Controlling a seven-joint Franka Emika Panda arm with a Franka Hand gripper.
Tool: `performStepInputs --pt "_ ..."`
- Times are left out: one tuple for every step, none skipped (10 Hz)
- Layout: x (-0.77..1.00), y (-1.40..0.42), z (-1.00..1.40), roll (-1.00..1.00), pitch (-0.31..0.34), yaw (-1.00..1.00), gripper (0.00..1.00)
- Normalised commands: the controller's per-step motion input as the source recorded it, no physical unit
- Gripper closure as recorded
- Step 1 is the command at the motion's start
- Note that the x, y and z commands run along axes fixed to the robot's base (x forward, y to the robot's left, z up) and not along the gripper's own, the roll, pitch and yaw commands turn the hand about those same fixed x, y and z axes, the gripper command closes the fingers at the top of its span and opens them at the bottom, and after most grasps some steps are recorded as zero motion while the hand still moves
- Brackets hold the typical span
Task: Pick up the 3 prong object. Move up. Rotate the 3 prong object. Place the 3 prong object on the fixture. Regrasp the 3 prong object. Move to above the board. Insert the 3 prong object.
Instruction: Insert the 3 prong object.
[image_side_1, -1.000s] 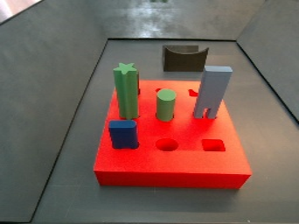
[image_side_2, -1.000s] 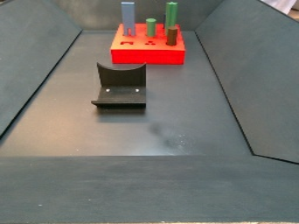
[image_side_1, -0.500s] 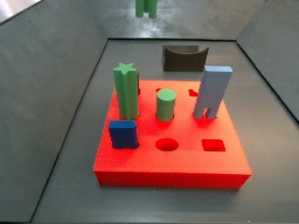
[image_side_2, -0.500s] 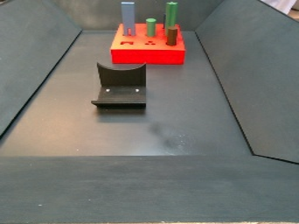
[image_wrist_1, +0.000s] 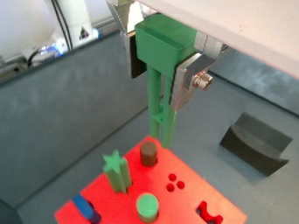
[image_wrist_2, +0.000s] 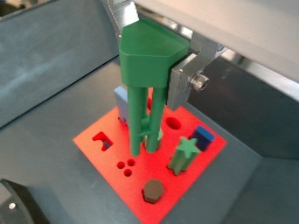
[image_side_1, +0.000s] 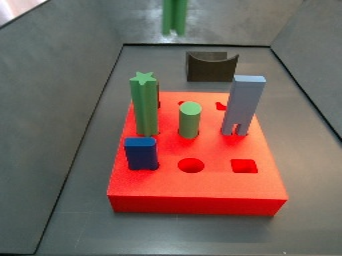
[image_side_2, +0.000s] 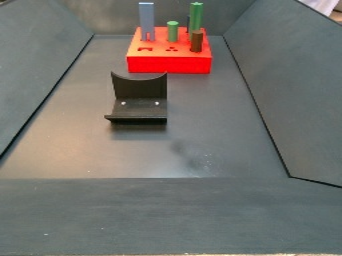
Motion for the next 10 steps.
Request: performStepInputs --pt "0.32 0.00 -0.76 0.00 -0.086 0.37 1.00" --pt "0.25 0.01 -0.72 0.00 -0.127 0.34 1.00" --pt "0.09 0.09 -0.75 0.00 -0.200 0.46 1.00" --pt "0.01 0.13 -0.73 0.00 -0.234 0.70 1.00" --pt "0.00 0.10 -0.60 -0.07 -0.211 0.99 1.00" --pt "0.00 0.02 -0.54 -0.08 -0.156 1.00 1.00" --pt "0.00 0.00 -0.41 -0.05 -0.093 1.00 1.00" --pt "0.00 -0.01 -0.20 0.00 -0.044 1.00 1.00" --pt "0.00 0.00 -0.12 0.05 0.000 1.00 1.00" --pt "0.13 0.01 -0.07 0.14 0.044 0.92 1.00"
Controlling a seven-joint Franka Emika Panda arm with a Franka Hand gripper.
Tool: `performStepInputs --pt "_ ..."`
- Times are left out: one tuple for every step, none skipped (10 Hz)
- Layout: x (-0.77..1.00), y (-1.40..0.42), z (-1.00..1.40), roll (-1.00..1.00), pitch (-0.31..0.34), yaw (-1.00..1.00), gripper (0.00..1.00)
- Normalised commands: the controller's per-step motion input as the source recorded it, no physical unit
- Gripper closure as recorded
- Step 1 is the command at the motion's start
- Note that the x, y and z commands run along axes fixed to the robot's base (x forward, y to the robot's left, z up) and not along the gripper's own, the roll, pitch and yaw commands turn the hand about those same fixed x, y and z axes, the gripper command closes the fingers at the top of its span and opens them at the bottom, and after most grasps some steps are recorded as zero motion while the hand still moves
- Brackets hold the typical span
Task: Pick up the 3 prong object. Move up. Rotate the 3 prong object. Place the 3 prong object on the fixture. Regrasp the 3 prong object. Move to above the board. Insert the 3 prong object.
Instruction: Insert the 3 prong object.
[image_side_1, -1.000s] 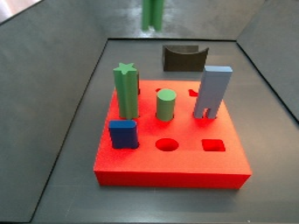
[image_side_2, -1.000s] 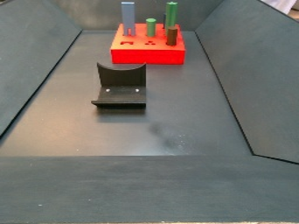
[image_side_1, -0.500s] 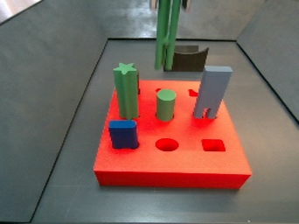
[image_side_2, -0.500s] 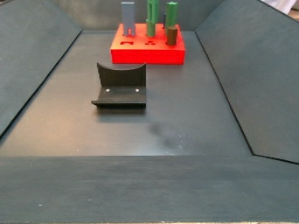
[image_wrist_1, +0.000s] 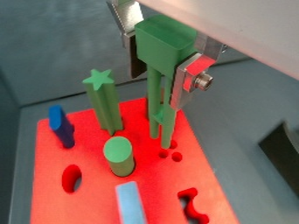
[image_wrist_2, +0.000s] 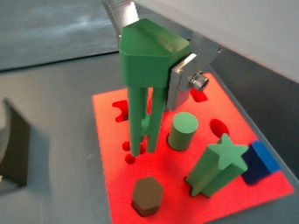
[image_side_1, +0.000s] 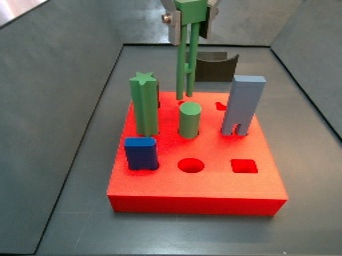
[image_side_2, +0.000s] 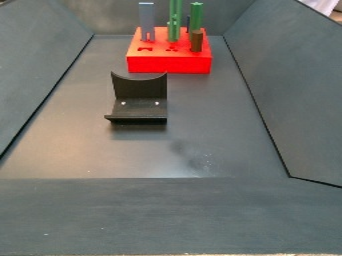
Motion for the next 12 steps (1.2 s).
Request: performStepInputs --pt "0.13 0.05 -0.12 0.13 0.049 0.89 1.00" --pt "0.13 0.05 -0.23 0.08 0.000 0.89 1.00" --pt "0.23 0.06 -0.23 0.02 -0.009 0.81 1.00" --pt "0.30 0.05 -0.22 0.05 0.000 0.78 1.00" --pt "0.28 0.05 -0.18 0.07 0.000 0.79 1.00" --pt "0.21 0.12 -0.09 0.06 0.020 0.73 1.00" --pt "0.05 0.15 0.00 0.04 0.079 0.70 1.00" --pt "0.00 0.10 -0.10 0.07 0.026 0.85 1.00" --pt "0.00 0.00 -0.18 0.07 0.000 0.87 1.00" --pt "0.02 0.00 -0.18 0.06 0.000 0.43 1.00" --pt "0.05 -0.01 -0.18 0.00 0.000 0.18 1.00" --pt "0.03 0.00 -0.20 0.00 0.000 0.15 1.00"
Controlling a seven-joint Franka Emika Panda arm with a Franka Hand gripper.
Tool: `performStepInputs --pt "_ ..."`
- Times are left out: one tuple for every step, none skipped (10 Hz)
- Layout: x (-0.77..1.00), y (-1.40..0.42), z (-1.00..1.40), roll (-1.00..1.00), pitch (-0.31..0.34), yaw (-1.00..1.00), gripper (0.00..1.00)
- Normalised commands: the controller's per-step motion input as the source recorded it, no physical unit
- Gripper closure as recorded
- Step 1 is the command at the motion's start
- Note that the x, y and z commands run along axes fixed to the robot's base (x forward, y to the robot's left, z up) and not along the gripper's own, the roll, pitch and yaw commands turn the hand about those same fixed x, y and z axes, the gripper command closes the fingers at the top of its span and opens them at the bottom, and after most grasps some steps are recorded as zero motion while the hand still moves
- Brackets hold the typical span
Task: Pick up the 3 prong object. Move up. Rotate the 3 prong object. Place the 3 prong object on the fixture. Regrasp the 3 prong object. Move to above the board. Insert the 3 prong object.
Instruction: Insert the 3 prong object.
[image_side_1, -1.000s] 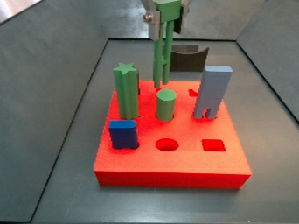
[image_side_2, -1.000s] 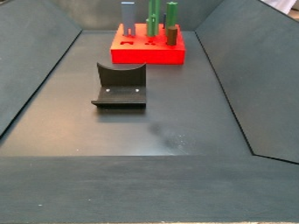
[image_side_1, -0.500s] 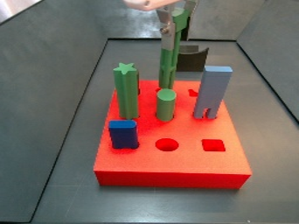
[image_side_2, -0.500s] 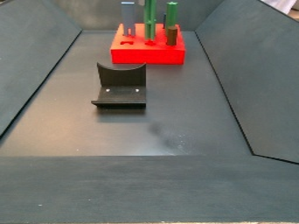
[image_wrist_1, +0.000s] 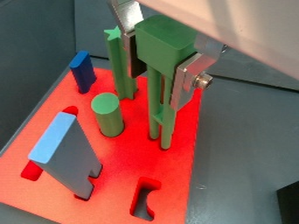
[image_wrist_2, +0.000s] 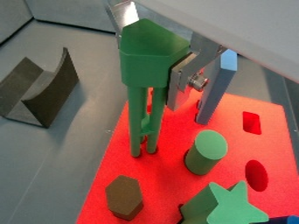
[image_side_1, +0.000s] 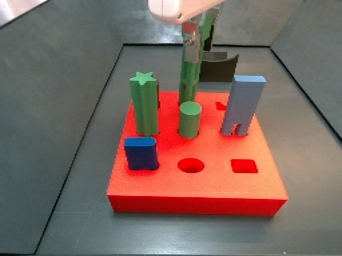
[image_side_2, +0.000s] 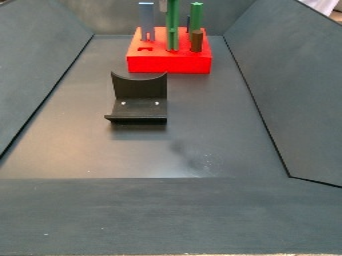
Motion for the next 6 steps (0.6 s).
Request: performStepInputs --pt "0.08 0.00 -0.25 0.00 0.000 0.20 1.00" --pt "0.07 -0.03 -0.27 0.00 0.000 0.21 1.00" --pt "0.05 -0.14 -0.26 -0.04 0.000 0.18 1.00" --pt "0.13 -0.13 -0.25 -0.10 0.000 0.15 1.00" --pt "0.18 -0.08 -0.24 -0.07 0.000 0.14 1.00" --pt "0.17 -0.03 -0.44 0.00 0.000 0.20 1.00"
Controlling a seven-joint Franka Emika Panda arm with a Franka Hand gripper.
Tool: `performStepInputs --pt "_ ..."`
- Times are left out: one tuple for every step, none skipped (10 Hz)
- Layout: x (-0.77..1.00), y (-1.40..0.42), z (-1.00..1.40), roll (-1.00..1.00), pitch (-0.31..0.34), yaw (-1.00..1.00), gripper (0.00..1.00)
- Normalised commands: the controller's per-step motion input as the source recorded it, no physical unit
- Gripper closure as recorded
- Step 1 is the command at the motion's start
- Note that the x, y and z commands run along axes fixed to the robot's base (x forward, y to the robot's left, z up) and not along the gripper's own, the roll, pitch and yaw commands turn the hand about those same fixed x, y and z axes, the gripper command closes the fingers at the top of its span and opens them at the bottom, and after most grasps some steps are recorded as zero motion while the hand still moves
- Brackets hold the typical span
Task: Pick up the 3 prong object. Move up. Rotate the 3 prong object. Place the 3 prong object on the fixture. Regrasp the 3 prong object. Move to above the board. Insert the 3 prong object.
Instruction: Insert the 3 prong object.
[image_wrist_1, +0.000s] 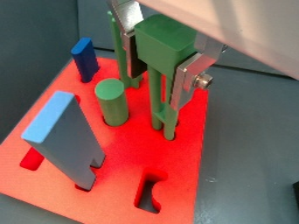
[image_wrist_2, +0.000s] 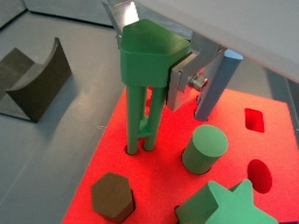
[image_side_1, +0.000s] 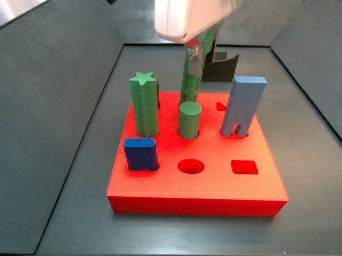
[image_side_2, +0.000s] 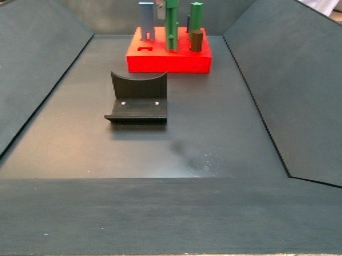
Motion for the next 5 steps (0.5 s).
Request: performStepInputs --pt "0.13 -0.02 -0.61 0.01 -0.007 0.17 1.00" --pt "0.16 -0.01 -0.67 0.01 -0.021 0.15 1.00" --pt "0.13 0.00 -0.67 0.00 -0.073 0.07 1.00" --pt "0.00 0.06 -0.17 -0.16 -0.156 0.00 1.00" --pt "0.02 0.00 0.00 0.00 0.029 0.00 1.00"
